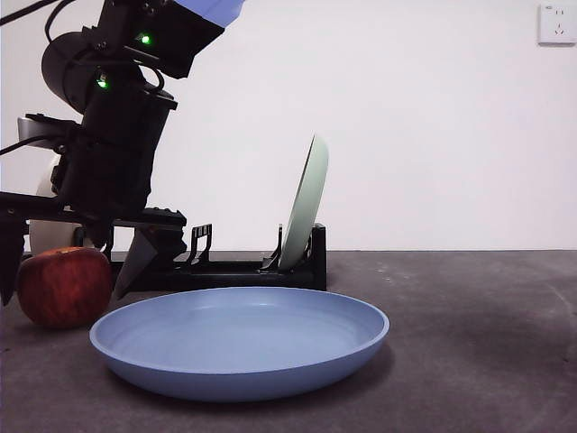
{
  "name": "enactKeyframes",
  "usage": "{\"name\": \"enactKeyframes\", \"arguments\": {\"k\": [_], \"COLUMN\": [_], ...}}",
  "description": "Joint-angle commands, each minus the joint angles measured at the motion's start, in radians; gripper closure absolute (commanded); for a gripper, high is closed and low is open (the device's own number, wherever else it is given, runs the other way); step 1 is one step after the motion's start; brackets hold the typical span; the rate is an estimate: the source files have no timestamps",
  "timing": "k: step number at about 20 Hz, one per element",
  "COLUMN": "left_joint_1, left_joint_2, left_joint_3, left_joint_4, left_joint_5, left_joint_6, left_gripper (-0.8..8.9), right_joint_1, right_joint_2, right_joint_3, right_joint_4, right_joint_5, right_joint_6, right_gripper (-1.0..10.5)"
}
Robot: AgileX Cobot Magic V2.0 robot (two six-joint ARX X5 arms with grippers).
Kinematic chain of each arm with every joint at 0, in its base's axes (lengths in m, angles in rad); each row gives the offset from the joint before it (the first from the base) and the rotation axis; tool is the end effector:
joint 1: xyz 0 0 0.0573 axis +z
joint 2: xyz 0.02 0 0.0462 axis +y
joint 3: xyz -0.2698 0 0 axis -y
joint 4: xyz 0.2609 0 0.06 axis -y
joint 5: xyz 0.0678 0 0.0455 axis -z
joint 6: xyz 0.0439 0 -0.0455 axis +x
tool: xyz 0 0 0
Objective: Take the blue plate from the plate rack,put the plate on the table,take the apple from the table,put the apple in the plate
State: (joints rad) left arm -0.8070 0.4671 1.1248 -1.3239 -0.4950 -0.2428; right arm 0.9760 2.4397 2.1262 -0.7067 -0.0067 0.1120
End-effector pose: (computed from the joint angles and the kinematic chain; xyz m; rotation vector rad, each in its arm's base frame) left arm 0.0376 -0.0091 0.3662 0.1701 0.5612 -0.2323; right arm 0.3086 0.4567 0.1591 -0.3976 0.9816 0.8358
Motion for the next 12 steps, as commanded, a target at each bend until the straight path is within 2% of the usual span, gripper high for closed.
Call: {"name": "enactKeyframes", "arguments": {"k": [1, 4, 5, 7, 9, 12], "left_joint_1": [0.004, 0.004, 0.004, 0.004, 0.004, 0.004], "left_joint_2": [-0.005, -0.005, -0.005, -0.005, -0.005, -0.005], "left_joint_3": [-0.005, -0.005, -0.005, -0.005, -0.005, -0.005], "left_joint_4": [0.002, 0.002, 0.002, 0.002, 0.002, 0.002], "left_joint_5": [-0.003, -0.004, -0.003, -0.003, -0.003, -0.004], "left_joint_6": [0.01, 0.01, 0.01, 0.01, 0.01, 0.012], "left_gripper": [8.22, 8.22, 8.22, 8.22, 8.22, 8.22], "right_joint_1": [0.006, 0.006, 0.006, 0.006, 0.006, 0.006], "right_joint_2": [0.018, 0.018, 0.018, 0.018, 0.016, 0.001], "right_joint_3": [0.001, 0.001, 0.001, 0.001, 0.005, 0.064], "right_joint_4": [-0.001, -0.021, -0.026, -0.023, -0.017, -0.086], "right_joint_5": [0.001, -0.001, -0.002, -0.004, -0.004, 0.012], "right_joint_6": [0.003, 0.021, 0.038, 0.076, 0.079, 0.066], "right_gripper": [2.7, 6.3, 7.2, 8.2, 8.9, 9.2]}}
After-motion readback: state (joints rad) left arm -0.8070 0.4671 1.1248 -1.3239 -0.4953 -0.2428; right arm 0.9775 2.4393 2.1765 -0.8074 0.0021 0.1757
